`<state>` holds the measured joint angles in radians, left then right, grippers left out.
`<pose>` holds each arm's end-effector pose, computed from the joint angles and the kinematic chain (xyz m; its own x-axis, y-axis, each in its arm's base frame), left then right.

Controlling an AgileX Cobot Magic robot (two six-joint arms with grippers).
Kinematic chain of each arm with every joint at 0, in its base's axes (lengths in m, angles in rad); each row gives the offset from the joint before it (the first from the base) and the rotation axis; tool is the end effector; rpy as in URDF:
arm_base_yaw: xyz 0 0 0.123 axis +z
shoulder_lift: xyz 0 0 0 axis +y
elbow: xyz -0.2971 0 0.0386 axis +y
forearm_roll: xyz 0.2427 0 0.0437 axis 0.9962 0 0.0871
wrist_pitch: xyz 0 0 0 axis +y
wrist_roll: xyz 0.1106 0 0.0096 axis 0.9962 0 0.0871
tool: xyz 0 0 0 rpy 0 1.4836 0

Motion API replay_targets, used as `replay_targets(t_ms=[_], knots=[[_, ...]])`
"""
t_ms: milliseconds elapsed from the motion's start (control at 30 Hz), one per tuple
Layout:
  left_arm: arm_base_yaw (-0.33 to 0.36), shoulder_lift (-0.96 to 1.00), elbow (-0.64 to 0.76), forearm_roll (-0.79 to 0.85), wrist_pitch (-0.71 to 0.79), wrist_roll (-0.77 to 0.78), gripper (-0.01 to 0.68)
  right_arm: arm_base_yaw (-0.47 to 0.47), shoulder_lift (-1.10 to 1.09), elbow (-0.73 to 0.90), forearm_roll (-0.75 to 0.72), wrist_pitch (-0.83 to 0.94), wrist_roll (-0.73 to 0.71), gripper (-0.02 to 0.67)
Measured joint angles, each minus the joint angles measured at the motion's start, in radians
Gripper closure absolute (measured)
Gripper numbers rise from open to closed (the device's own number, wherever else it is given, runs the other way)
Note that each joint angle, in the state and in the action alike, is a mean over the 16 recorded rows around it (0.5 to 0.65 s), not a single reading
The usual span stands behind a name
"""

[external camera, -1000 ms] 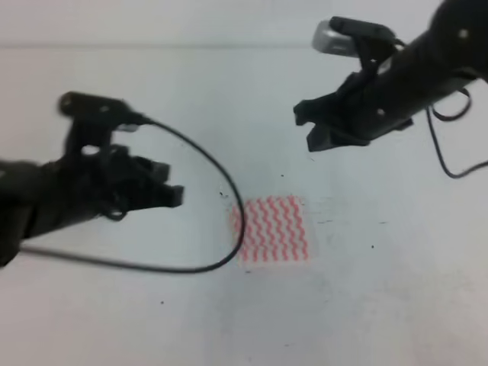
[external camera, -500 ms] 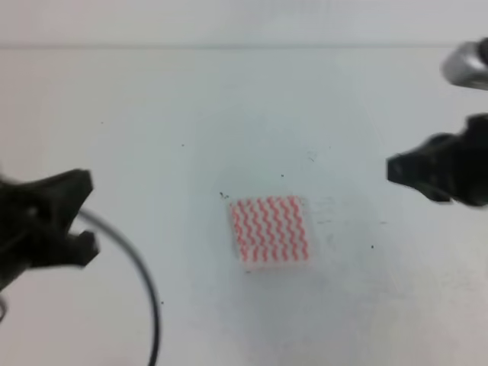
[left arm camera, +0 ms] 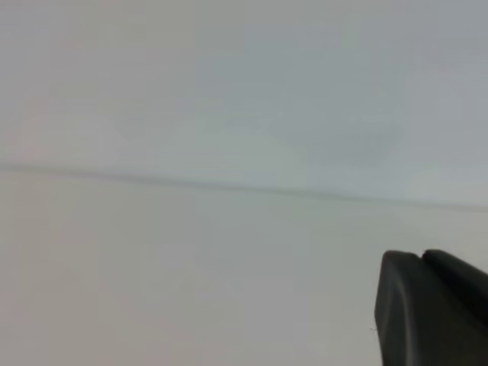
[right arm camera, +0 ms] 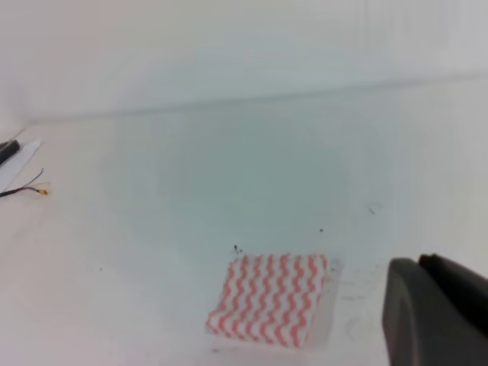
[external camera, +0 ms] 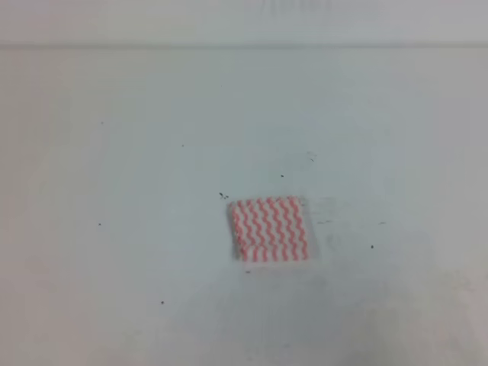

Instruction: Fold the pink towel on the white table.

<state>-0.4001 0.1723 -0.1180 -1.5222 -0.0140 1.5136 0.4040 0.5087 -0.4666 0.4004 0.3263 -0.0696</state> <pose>0.0647 -0.0257 0.2462 0.0277 -0.0210 -0.9994 0.3769 0.9262 -0.0091 0.0958 0.0561 0.3068 -0.3761 0.1701 -0.9108 -0.4053 0.8538 0.3268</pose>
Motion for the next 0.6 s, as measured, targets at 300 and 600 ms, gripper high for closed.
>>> replay_targets(t_ms=[300, 600], knots=[[0.0, -0.159, 0.108, -0.002, -0.09, 0.0, 0.677, 0.0, -0.241, 0.238, 0.006, -0.127, -0.036, 0.667], [0.0, -0.162, 0.109, -0.004, -0.098, 0.0, 0.676, 0.0, -0.254, 0.312, 0.022, -0.131, -0.035, 0.667]])
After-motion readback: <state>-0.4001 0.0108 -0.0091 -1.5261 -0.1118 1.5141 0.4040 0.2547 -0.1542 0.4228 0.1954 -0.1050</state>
